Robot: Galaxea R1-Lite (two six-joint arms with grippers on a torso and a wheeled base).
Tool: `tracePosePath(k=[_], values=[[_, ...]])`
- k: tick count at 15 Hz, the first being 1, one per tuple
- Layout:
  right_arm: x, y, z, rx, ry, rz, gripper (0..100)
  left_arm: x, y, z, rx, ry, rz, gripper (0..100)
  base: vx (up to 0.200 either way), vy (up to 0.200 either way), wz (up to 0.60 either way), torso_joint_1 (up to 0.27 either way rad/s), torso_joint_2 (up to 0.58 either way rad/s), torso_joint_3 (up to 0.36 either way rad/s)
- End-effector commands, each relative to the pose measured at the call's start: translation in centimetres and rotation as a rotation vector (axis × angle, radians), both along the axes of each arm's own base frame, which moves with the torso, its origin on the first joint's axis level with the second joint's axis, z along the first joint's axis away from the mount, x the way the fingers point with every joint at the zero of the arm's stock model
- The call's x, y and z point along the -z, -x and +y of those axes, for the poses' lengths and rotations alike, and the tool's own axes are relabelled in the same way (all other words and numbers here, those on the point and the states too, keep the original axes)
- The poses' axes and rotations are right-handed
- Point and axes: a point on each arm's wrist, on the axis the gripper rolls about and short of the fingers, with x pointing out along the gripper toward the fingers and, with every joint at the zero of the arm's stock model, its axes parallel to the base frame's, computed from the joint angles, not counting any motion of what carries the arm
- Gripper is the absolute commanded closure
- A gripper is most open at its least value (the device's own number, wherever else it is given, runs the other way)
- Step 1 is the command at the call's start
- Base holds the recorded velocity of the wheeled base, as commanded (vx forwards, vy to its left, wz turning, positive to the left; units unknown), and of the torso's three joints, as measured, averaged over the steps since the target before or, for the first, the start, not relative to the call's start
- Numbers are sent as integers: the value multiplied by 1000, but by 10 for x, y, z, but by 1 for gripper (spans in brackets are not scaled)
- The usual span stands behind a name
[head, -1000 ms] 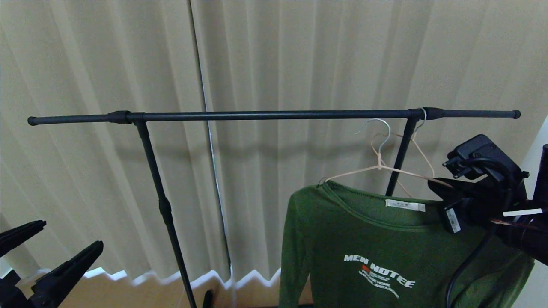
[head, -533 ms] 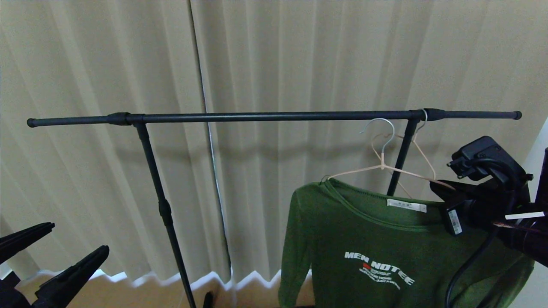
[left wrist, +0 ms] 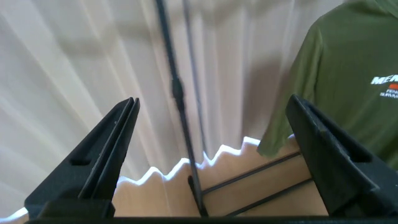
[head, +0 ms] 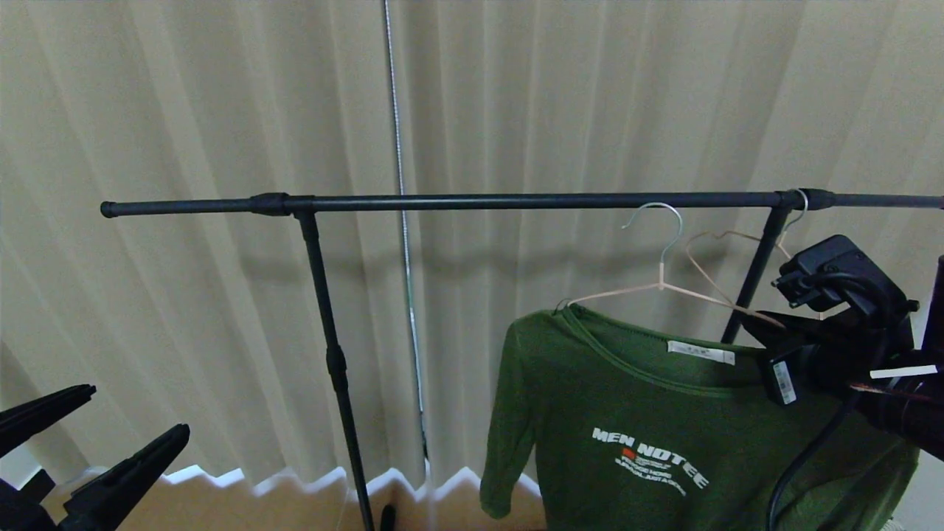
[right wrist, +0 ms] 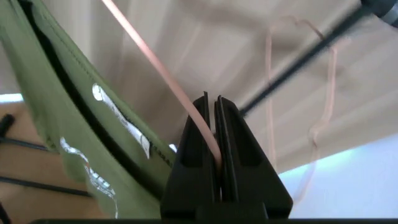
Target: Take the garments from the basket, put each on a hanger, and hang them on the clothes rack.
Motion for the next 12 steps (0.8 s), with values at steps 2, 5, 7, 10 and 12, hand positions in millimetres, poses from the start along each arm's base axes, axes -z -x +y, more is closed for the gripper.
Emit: tracePosePath(k=[2, 5, 7, 10, 12], values=[[0, -1, 0, 2, -9, 0, 100, -2, 0, 0, -1, 2, -7, 0, 0, 0, 0, 0, 0, 0], [-1, -1, 0, 3, -15, -7, 100, -2, -1, 0, -1, 5, -6, 0, 0, 0, 0, 0, 0, 0], [-3, -1, 1, 4, -20, -16, 100, -2, -1, 0, -1, 6, -4, 0, 0, 0, 0, 0, 0, 0], [-4, -2, 1, 2, -21, -18, 100, -2, -1, 0, -2, 8, -3, 0, 200, 0, 0, -1, 1, 1], [-3, -3, 1, 1, -21, -15, 100, -2, -1, 0, -1, 6, -4, 0, 200, 0, 0, 0, 0, 2]])
